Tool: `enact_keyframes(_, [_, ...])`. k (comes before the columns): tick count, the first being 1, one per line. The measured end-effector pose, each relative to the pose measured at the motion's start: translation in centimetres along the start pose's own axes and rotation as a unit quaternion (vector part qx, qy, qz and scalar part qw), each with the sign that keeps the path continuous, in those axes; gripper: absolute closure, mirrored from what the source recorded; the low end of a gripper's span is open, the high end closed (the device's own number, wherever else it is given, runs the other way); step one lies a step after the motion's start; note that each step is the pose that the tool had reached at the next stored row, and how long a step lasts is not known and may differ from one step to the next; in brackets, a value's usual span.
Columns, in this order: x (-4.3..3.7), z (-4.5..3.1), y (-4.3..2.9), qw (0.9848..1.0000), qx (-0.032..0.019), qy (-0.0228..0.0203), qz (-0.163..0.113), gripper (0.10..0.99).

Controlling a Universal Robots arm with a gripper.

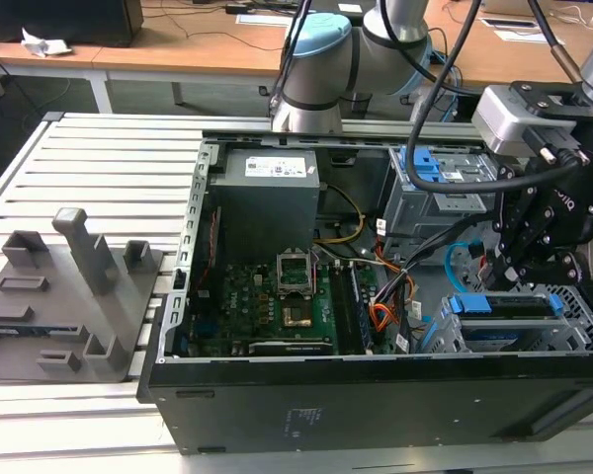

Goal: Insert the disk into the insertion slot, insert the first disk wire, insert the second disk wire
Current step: 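Insert the first disk wire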

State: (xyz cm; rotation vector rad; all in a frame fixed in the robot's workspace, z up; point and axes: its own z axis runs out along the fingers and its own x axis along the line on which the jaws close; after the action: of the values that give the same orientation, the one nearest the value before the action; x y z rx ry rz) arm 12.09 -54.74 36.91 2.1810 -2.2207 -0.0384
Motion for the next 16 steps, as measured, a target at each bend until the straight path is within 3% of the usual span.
enact_keyframes(2, [-0.12, -0.02, -0.47, 1.0, 0.0, 0.0, 0.0, 0.98])
enact_keyframes(4, [-0.52, -0.06, -1.47, 1.0, -0.0001, 0.0, 0.0, 0.98])
enact_keyframes(8, [-2.93, -0.11, -2.81, 1.0, 0.0, 0.0007, 0.0, 0.98])
enact_keyframes(9, [-3.22, -0.12, -2.88, 1.0, 0.0, 0.0009, 0.0, 0.98])
enact_keyframes(16, [-3.24, -0.16, -2.94, 1.0, 0.0, 0.001, 0.0, 0.98])
